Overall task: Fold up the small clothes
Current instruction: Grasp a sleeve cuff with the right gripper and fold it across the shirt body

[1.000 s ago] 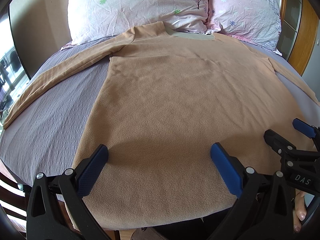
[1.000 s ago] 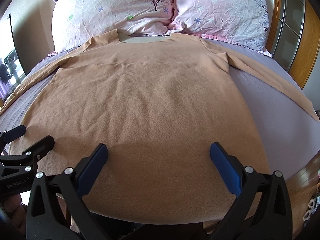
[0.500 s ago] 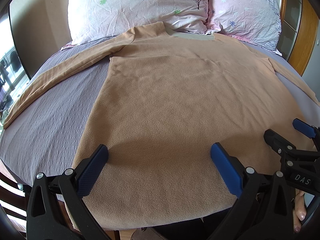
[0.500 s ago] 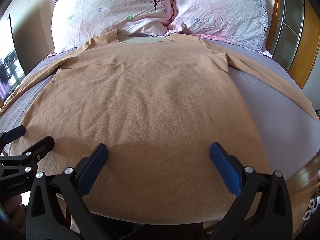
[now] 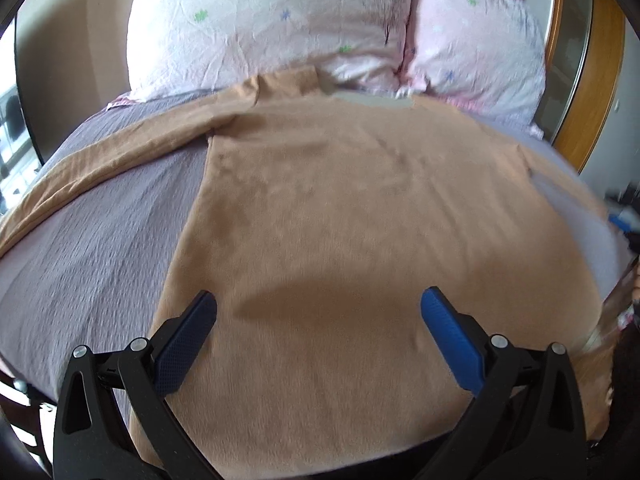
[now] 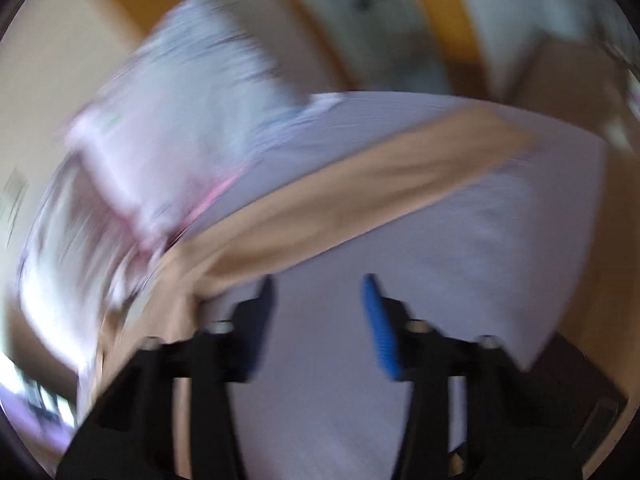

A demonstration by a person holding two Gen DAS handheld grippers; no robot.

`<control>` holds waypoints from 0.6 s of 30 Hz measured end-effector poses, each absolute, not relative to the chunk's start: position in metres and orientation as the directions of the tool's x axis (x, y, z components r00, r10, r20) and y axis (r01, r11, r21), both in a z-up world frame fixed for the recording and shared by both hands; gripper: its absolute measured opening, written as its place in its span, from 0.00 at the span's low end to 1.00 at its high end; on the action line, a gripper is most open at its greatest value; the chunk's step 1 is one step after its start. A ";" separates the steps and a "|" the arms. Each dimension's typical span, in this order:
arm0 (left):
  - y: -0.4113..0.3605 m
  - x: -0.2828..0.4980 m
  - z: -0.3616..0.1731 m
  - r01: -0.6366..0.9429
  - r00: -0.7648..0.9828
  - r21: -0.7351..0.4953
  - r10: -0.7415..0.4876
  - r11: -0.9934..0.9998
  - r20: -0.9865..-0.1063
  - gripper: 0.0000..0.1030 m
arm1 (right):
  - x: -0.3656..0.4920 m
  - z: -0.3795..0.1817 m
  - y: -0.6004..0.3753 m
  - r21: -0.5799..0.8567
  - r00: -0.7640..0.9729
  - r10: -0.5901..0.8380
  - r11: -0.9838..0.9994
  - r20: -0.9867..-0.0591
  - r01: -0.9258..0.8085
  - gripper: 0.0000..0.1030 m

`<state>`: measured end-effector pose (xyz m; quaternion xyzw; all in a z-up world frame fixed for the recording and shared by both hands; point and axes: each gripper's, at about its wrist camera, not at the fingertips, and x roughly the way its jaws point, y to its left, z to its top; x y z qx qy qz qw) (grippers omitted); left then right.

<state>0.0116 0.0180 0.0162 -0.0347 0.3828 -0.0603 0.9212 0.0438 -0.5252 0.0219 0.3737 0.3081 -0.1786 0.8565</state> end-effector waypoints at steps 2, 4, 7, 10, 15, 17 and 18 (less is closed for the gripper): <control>0.028 0.013 0.025 0.085 0.761 -0.150 -0.162 0.985 -0.629 0.99 | 0.046 0.007 -0.584 0.595 0.717 -0.072 0.504 -0.693 0.626 0.31; 0.035 0.015 0.035 0.070 0.816 -0.162 -0.150 0.984 -0.558 0.99 | 0.048 -0.009 -0.618 0.618 0.693 -0.068 0.397 -0.718 0.679 0.31; 0.050 0.023 0.045 0.059 0.852 -0.184 -0.146 0.981 -0.503 0.99 | 0.055 -0.020 -0.641 0.656 0.708 -0.054 0.333 -0.705 0.678 0.25; 0.068 0.035 0.046 0.036 0.857 -0.236 -0.152 0.971 -0.493 0.99 | 0.069 -0.022 -0.652 0.658 0.707 -0.070 0.311 -0.703 0.686 0.22; 0.112 0.043 0.042 -0.057 0.857 -0.317 -0.116 0.947 -0.502 0.99 | 0.086 -0.012 -0.653 0.629 0.697 -0.133 0.337 -0.704 0.700 0.03; 0.140 0.043 0.040 -0.091 0.871 -0.385 -0.113 0.919 -0.478 0.99 | 0.097 0.027 -0.626 0.596 0.748 -0.181 0.500 -0.638 0.629 0.03; 0.154 0.040 0.040 -0.105 0.879 -0.421 -0.113 0.901 -0.463 0.99 | 0.112 0.051 -0.600 0.576 0.790 -0.170 0.596 -0.589 0.559 0.03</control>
